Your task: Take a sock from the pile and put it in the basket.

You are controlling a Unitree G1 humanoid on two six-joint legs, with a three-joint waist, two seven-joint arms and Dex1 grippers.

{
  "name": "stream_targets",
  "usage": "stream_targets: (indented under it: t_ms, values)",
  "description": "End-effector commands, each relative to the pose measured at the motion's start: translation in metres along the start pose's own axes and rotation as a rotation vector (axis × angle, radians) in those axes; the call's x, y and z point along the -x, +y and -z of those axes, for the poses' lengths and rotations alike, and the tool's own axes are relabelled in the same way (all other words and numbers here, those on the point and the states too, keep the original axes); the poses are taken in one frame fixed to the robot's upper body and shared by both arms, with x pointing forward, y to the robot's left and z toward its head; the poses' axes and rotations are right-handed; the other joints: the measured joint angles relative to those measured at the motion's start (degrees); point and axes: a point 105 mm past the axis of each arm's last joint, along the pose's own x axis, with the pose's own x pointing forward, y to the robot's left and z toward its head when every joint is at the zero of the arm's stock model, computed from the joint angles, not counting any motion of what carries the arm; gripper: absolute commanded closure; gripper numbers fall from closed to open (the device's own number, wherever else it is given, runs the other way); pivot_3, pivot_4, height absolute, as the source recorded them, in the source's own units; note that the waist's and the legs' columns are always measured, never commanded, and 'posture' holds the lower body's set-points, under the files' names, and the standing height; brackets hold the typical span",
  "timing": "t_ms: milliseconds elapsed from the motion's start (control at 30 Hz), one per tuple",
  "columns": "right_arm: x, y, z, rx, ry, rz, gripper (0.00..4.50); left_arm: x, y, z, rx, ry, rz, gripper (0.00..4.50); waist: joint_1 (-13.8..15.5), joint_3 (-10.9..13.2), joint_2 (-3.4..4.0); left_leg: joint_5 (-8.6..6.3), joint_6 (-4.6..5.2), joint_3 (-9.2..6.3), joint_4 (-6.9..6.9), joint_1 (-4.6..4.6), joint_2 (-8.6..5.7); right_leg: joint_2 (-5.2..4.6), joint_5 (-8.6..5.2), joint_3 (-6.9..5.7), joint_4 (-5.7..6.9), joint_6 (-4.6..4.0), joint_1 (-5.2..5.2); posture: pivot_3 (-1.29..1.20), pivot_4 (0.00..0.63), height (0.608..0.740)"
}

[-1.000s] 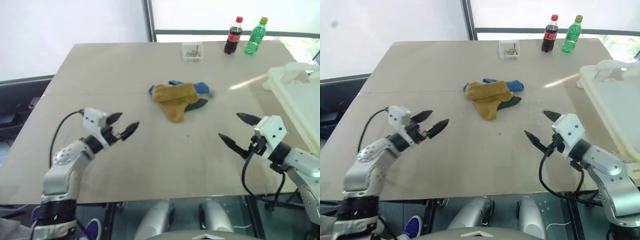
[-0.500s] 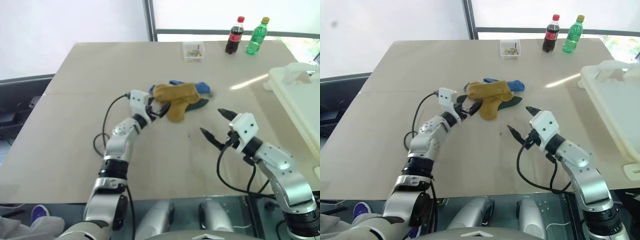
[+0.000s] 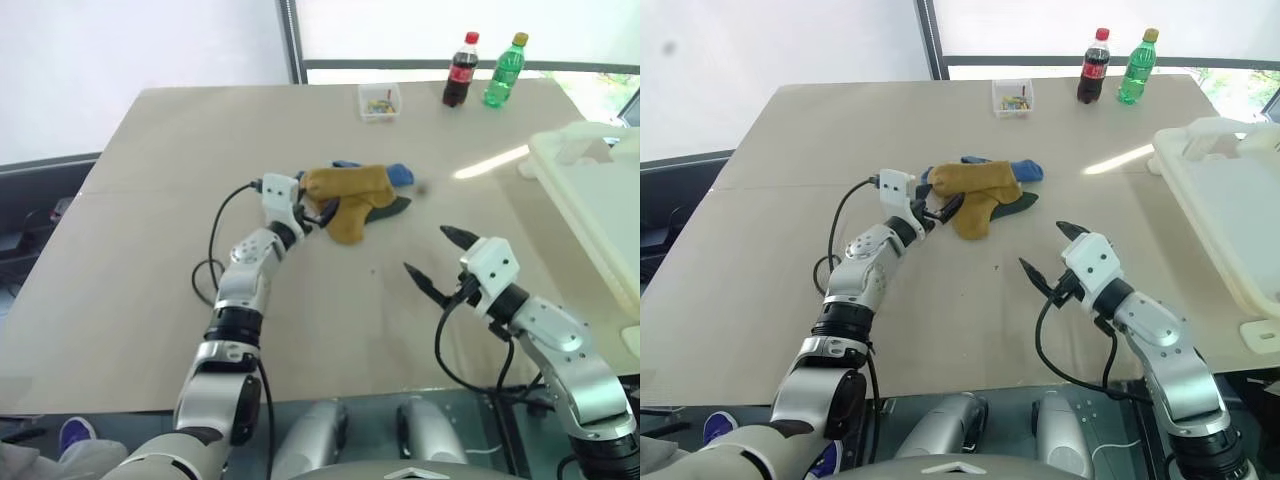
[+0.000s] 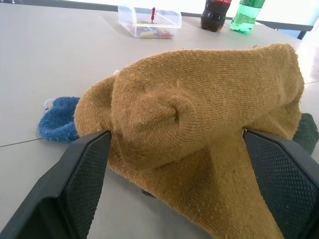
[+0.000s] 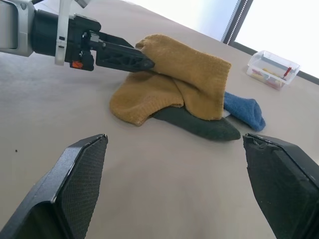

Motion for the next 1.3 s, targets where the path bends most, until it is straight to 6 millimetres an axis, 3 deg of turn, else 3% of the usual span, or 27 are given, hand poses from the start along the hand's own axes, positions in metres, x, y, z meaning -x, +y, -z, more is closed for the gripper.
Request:
stream_targets:
  t_ms: [33,100,400,633,967,1167,1300]
  values:
    - [0.003,-0.002,-0.013,0.031,-0.051,0.022,0.00,-0.003,-0.002,-0.015,-0.025,-0.052,-0.013,0.42,-0.02,0.00,0.00,0.00,0.00,0.00,0.00,0.00,0.00,0.00,0.00,0.00,0.01,0.00,0.00,0.00,0.150,0.740]
    - [0.003,-0.001,-0.011,0.027,-0.048,0.021,0.00,-0.004,-0.001,-0.014,-0.032,-0.052,-0.023,0.75,0.00,0.00,0.00,0.00,0.00,0.00,0.01,0.00,0.00,0.00,0.00,0.00,0.03,0.00,-0.01,0.00,0.150,0.740]
    - [0.005,-0.004,-0.005,0.016,-0.039,0.029,0.00,-0.004,0.001,-0.012,-0.021,-0.059,-0.038,4.47,-0.02,0.00,0.00,0.00,0.00,0.01,0.03,0.00,0.00,0.01,0.00,0.01,0.06,0.00,-0.01,0.00,0.150,0.740]
    - [0.006,-0.004,-0.003,0.010,-0.037,0.031,0.00,0.011,0.007,-0.012,0.011,-0.036,-0.060,4.47,-0.31,0.00,0.00,0.00,0.00,0.02,0.04,0.01,0.00,0.01,0.00,0.03,0.09,0.00,-0.02,0.00,0.150,0.740]
    - [0.005,0.000,0.000,-0.007,-0.029,0.024,0.00,0.069,0.018,-0.003,0.133,0.149,-0.034,4.47,-0.22,0.00,0.01,0.00,0.00,0.07,0.07,0.07,0.00,0.02,0.00,0.09,0.29,0.00,-0.06,0.00,0.150,0.740]
    - [0.004,0.001,0.000,-0.011,-0.028,0.012,0.00,0.108,0.005,0.009,0.152,0.331,0.113,4.47,-0.47,0.00,0.02,-0.01,-0.02,0.16,0.02,0.14,0.02,0.03,-0.01,0.20,0.39,-0.01,-0.10,0.00,0.150,0.740]
    - [0.004,0.003,0.000,-0.017,-0.025,0.003,0.00,0.155,-0.013,0.022,0.137,0.515,0.307,4.47,-0.42,0.00,0.02,-0.01,-0.02,0.19,-0.04,0.18,0.04,0.05,-0.02,0.22,0.42,-0.02,-0.14,0.00,0.150,0.740]
